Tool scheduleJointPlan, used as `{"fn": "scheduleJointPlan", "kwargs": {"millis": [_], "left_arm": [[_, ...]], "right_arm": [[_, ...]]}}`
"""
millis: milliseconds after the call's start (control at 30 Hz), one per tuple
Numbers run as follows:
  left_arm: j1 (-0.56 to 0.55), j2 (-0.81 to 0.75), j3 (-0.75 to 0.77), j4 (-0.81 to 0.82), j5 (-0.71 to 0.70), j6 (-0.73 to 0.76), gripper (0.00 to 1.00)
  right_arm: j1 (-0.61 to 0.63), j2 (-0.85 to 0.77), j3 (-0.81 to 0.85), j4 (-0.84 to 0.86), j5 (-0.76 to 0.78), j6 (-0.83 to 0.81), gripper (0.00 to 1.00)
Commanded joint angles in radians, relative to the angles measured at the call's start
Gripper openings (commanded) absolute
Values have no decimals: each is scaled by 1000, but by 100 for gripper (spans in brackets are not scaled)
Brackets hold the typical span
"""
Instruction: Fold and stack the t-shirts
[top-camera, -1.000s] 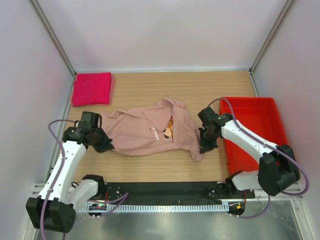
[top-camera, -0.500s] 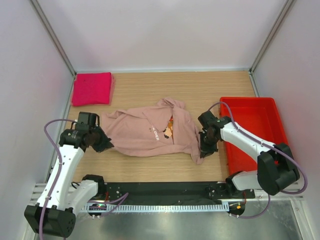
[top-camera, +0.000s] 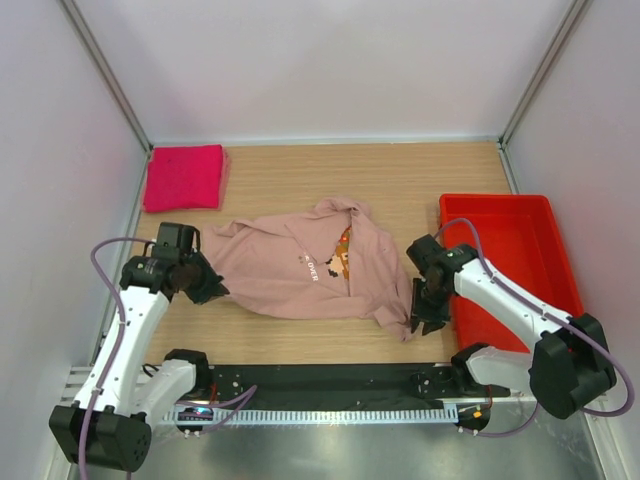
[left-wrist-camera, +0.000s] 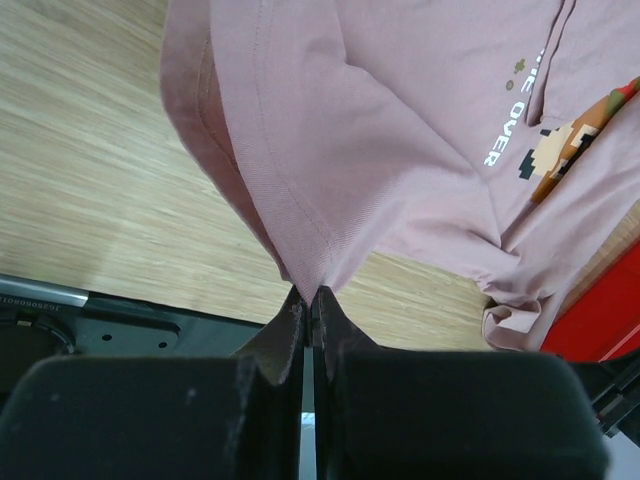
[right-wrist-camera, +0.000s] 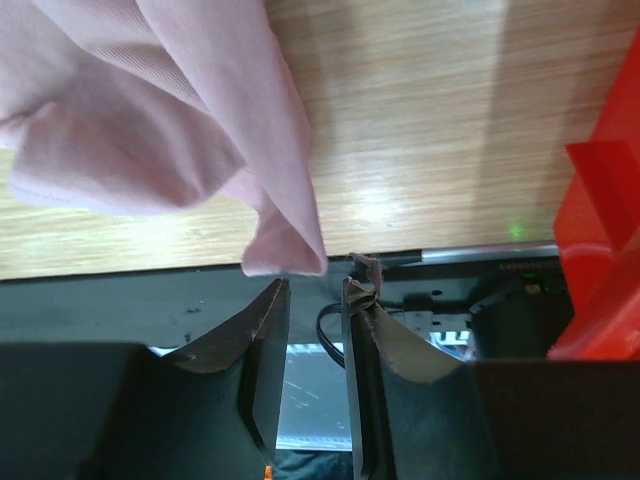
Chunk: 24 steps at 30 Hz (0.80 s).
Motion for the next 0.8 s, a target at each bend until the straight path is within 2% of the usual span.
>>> {"fn": "scheduleJointPlan", "kwargs": {"millis": [0, 167, 400, 767], "left_arm": [[-3, 5, 5, 18, 25, 13, 0], [-3, -9, 4, 11, 9, 17, 0], [-3, -12, 2, 7, 11, 25, 0], [-3, 13, 5, 18, 25, 42, 0]], "right_arm": [[-3, 17, 14, 59, -36, 58, 34], [-9, -13, 13, 96, -35, 127, 36], [-43, -17, -7, 67, 20, 206, 56], [-43, 0, -53, 99, 33, 351, 57]]}}
